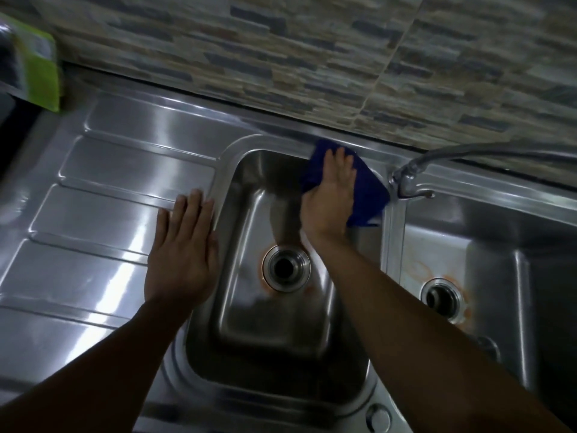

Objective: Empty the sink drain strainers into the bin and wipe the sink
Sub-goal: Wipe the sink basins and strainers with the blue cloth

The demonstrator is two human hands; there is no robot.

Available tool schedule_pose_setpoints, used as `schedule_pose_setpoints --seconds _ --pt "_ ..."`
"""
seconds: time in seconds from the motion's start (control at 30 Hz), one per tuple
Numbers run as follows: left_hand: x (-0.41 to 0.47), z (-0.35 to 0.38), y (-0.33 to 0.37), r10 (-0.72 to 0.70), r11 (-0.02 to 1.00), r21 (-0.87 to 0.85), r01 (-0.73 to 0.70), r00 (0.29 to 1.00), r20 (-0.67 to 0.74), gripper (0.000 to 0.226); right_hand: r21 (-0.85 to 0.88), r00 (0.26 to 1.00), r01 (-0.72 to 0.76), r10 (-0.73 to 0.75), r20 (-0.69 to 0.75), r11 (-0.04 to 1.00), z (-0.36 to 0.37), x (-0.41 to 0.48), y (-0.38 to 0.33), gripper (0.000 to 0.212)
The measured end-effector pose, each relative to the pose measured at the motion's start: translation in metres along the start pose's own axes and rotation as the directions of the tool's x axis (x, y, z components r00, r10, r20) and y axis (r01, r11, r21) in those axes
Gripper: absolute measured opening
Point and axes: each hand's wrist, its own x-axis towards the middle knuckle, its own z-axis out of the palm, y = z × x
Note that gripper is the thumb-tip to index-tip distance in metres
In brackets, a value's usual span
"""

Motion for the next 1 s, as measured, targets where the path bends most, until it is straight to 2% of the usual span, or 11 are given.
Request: schedule_pose_setpoints --seconds 0.07,0.13,0.2,0.27,0.33,0.5,0.67,0.73,0.8,0.87,1.0 --pt "0.002 0.001 -0.001 0.006 1.0 0.001 -0.006 1.0 -0.006 0.059 0.034 0.98 0.167 -0.17 0.104 0.985 0.013 0.004 -0.024 0.081" --pt "0.004 0.002 0.0 0.014 1.0 0.012 -0.014 1.0 0.001 0.058 0.13 0.911 0.322 -0.344 0.226 0.938 0.024 0.012 -0.047 0.081" --pt "0.003 0.002 -0.001 0.006 1.0 0.011 -0.006 1.0 0.016 0.058 0.206 0.838 0.402 -0.449 0.309 0.892 0.03 0.025 -0.06 0.077" --pt "0.001 0.001 -0.004 0.0 1.0 -0.013 0.0 1.0 0.018 0.058 0.194 0.788 0.464 -0.503 0.355 0.864 0.028 0.036 -0.053 0.077" --pt "-0.001 -0.001 -0.006 0.012 0.999 -0.035 -0.012 1.0 0.013 0.058 0.125 0.777 0.502 -0.51 0.37 0.856 0.014 0.038 -0.025 0.083" --pt "0.001 -0.002 -0.003 0.012 0.996 -0.092 -0.014 1.0 -0.014 0.057 -0.152 0.93 0.335 -0.3 0.215 0.93 -0.03 0.019 0.057 0.09" --pt "0.004 -0.002 -0.012 0.069 0.989 -0.134 -0.069 0.998 -0.007 0.058 -0.147 0.976 0.164 -0.138 0.171 0.976 -0.022 0.022 0.03 0.081" --pt "-0.001 -0.002 -0.021 0.133 0.981 -0.142 -0.132 0.991 0.003 0.059 -0.12 0.96 0.195 -0.164 0.227 0.973 -0.017 0.025 0.01 0.08" --pt "-0.016 -0.005 -0.03 0.167 0.976 -0.141 -0.164 0.986 0.006 0.061 -0.092 0.916 0.288 -0.247 0.316 0.953 -0.01 0.03 -0.011 0.081" --pt "-0.036 -0.008 -0.038 0.167 0.98 -0.108 -0.167 0.986 -0.012 0.059 -0.029 0.864 0.367 -0.33 0.38 0.93 0.0 0.035 -0.037 0.08" --pt "-0.069 -0.014 -0.057 0.144 0.988 -0.049 -0.146 0.988 -0.05 0.055 0.079 0.794 0.421 -0.41 0.448 0.903 0.022 0.036 -0.078 0.074"
